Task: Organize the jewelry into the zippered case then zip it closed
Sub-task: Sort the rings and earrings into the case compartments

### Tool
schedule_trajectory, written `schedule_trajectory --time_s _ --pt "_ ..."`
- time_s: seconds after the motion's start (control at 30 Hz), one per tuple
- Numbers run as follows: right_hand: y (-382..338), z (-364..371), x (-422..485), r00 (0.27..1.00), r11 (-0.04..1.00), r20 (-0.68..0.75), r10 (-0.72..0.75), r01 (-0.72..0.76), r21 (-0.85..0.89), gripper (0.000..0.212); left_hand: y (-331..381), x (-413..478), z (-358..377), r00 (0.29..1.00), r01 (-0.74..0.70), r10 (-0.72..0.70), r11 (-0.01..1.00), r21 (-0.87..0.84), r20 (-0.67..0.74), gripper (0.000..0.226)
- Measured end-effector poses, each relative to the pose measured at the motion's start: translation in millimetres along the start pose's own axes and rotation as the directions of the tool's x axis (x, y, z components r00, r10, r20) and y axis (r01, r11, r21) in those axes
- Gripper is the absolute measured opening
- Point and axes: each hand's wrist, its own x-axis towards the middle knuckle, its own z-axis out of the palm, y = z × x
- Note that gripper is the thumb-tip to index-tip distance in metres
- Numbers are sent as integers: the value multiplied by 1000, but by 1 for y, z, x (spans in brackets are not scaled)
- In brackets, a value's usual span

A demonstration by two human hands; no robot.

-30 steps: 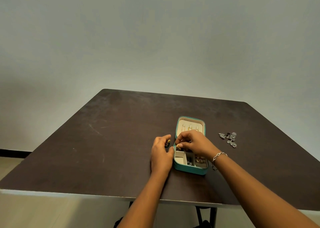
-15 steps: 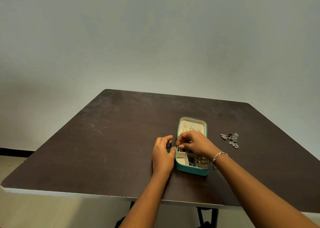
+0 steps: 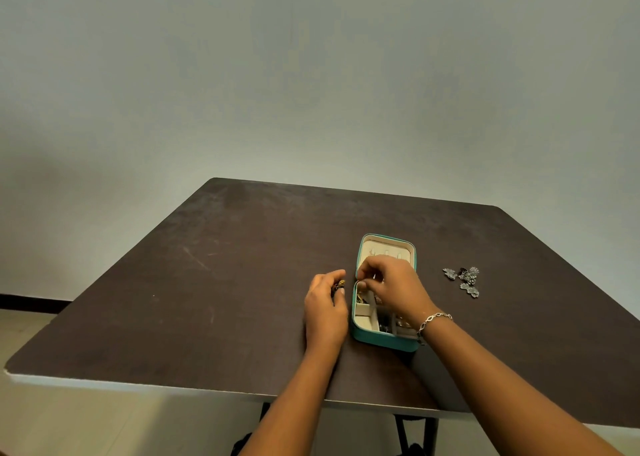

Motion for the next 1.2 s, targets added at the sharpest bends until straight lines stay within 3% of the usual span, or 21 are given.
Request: schedule_trajectory --time_s 0.2,0.4,0.8,1.2 --pt "-15 -4 2 991 986 76 -114 104 129 22 3 -3 -3 997 -5 -3 993 -114 -72 32" --pt "-19 -4 -1 992 976 63 -108 94 197 10 4 -5 -6 996 -14 -6 972 -233 -84 39" --pt "7 -20 -1 992 975 51 -115 103 195 13 2 -3 -3 1000 -9 11 987 -159 12 35" --pt "18 -32 5 946 967 199 -256 249 62 15 2 0 -3 997 28 -21 995 -97 71 34"
